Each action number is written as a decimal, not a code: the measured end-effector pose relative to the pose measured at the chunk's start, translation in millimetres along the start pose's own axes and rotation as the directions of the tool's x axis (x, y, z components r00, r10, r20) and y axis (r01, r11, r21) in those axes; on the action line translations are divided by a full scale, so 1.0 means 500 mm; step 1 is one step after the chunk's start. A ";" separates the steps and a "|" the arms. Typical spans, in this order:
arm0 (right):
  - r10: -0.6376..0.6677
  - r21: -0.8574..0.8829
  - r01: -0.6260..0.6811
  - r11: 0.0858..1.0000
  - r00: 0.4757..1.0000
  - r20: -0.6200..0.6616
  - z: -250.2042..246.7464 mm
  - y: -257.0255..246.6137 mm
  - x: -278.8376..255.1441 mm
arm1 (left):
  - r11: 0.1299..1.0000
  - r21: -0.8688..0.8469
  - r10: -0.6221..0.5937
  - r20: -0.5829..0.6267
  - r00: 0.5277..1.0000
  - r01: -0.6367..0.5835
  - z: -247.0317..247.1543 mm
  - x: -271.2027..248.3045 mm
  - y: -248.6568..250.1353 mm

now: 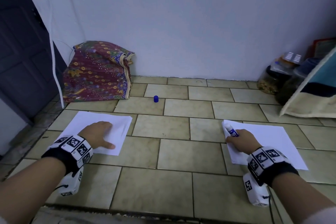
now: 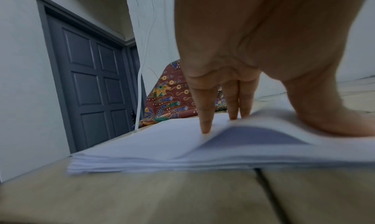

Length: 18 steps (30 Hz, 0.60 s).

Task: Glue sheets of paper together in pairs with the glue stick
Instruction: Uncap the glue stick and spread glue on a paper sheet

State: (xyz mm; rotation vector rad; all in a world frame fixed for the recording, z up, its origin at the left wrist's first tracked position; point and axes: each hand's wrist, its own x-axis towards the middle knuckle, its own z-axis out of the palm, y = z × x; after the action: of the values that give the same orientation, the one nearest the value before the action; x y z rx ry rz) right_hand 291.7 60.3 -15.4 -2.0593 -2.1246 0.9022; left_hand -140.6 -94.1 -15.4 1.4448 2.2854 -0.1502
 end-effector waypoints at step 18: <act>-0.039 0.167 0.030 0.985 0.998 0.056 -0.009 -0.009 -0.014 | 0.898 0.175 0.426 -0.115 0.898 -0.403 -0.008 -0.071 0.408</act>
State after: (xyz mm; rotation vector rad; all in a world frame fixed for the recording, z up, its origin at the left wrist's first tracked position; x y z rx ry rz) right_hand 290.3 55.7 -7.1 -1.9332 -2.0283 1.1077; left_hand 51.4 -30.5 30.3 2.0511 2.0502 -0.0818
